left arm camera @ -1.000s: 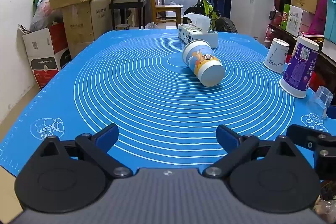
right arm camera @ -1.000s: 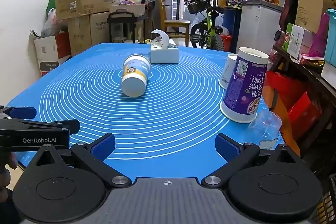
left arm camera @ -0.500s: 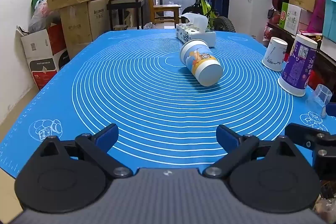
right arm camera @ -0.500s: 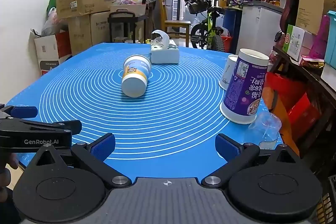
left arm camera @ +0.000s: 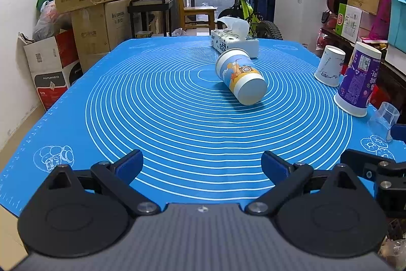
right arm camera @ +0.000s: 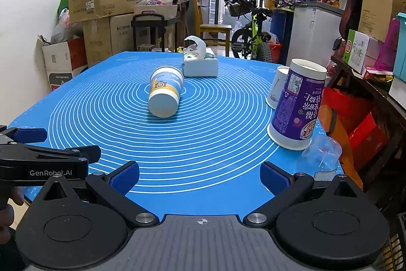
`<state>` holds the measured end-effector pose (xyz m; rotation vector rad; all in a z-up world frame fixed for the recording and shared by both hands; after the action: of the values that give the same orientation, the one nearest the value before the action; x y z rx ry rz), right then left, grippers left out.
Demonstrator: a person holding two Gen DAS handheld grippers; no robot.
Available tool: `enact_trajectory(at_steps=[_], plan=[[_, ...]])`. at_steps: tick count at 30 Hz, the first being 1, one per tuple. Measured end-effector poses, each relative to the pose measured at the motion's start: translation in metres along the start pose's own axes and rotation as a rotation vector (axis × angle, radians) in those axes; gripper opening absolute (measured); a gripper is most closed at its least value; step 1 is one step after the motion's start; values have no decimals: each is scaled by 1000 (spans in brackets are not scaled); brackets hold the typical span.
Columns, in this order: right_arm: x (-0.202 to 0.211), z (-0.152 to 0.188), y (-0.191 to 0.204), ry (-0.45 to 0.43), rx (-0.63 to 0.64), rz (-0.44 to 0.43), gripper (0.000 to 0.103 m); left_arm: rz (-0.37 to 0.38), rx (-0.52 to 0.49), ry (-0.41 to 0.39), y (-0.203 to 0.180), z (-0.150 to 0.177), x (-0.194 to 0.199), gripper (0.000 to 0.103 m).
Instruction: Flip cup upside down
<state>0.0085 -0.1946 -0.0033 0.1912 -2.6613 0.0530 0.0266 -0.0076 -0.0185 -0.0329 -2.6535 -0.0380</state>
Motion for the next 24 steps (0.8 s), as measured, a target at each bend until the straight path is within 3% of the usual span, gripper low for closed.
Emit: enact_trajectory(at_steps=[24], plan=[[1,0,1,1,6,0,101,4,-10,-1,0,1,0,98]])
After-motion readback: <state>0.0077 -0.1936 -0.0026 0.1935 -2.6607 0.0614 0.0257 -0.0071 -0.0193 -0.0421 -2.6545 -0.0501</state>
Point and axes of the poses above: each gripper's, at about its wrist camera, not at the fingertips, and x roughly against the way its jaws point, y to its left, z to its underside, the point moved 3 cm from there along -x, roughly the way its jaws point, and after that the axes turned 7 degrees about -y, right-handed, at the moved point
